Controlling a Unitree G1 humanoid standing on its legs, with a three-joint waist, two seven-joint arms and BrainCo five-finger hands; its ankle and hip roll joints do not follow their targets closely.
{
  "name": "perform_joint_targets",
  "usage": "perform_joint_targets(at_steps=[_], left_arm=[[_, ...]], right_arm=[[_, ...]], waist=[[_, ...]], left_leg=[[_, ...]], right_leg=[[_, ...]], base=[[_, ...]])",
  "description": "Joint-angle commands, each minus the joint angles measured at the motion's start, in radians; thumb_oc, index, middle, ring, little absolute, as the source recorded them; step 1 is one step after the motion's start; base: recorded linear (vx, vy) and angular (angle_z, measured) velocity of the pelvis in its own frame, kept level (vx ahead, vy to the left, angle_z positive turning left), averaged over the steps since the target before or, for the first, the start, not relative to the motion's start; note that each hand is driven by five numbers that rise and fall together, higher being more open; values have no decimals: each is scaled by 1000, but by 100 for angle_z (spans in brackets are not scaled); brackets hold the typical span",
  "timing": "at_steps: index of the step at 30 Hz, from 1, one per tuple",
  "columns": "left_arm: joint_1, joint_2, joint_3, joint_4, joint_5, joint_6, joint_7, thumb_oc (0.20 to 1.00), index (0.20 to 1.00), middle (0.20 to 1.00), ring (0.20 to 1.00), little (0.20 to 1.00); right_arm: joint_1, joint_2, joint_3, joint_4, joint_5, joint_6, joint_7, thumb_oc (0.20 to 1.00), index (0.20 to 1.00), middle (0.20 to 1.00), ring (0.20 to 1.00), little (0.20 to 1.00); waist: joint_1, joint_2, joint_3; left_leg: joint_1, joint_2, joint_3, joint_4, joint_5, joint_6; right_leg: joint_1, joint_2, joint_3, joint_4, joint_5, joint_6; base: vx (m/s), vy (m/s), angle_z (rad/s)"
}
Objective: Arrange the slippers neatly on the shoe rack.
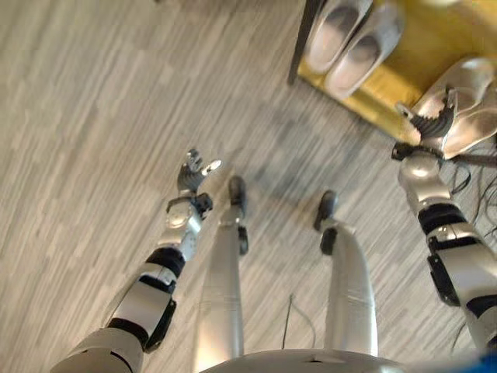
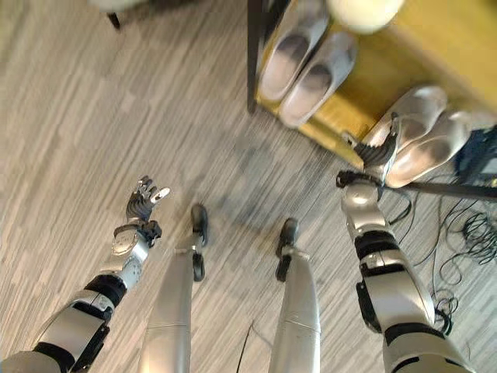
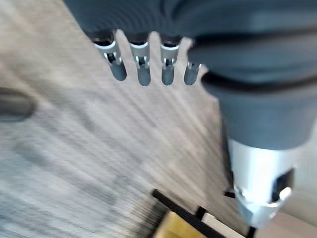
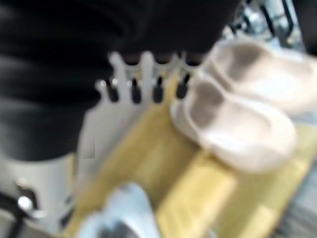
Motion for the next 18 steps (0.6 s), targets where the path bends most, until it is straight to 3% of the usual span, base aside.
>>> perform_joint_targets(at_steps=[1, 6, 8, 12, 13, 18], left_arm=[[27, -18, 36, 87, 45, -16, 13, 1000, 1000, 1000, 1000, 1000], [114, -57, 46, 132, 142, 12, 6, 1000, 1000, 1000, 1000, 1000], [116, -57, 44, 133, 151, 15, 10, 1000, 1000, 1000, 1000, 1000], [139, -95, -10, 109, 216, 27, 4, 1000, 1000, 1000, 1000, 1000], [143, -98, -23, 101, 224, 28, -3, 1000, 1000, 1000, 1000, 1000], [172, -98, -98, 31, 312, 27, -21, 1000, 1000, 1000, 1000, 1000]], right_arm=[[-4, -25, 2, -7, -3, -48, 27, 1000, 1000, 1000, 1000, 1000], [318, 77, 6, -18, -29, -24, 139, 1000, 1000, 1000, 1000, 1000], [334, 81, 5, -22, -29, -22, 146, 1000, 1000, 1000, 1000, 1000], [472, 168, 15, 49, 13, -9, 219, 1000, 1000, 1000, 1000, 1000], [495, 181, 8, 68, 32, -5, 236, 1000, 1000, 1000, 1000, 1000], [577, 207, 22, 123, 18, 13, 276, 1000, 1000, 1000, 1000, 1000]], waist=[[11, 34, -18], [-6, 15, -39], [-8, 15, -32], [-27, 12, -50], [-29, 10, -45], [-34, 9, -42]], left_leg=[[27, 18, -91, -88, -30, -44], [274, 17, -86, -205, -9, -49], [300, 16, -85, -213, -10, -46], [454, 13, -84, -270, -7, -45], [475, 11, -79, -285, 26, -39], [627, 19, -71, -327, 27, -44]], right_leg=[[35, 37, 0, -26, 14, 42], [275, 25, -31, -170, 66, 51], [299, 26, -31, -186, 70, 48], [463, 23, -45, -279, 102, 53], [491, 21, -55, -304, 137, 47], [642, 27, -66, -351, 138, 50]], base=[[54, 13, 8], [24, 4, 3], [17, 12, 0], [20, 20, -6], [-23, 37, -1], [40, 3, -4]])
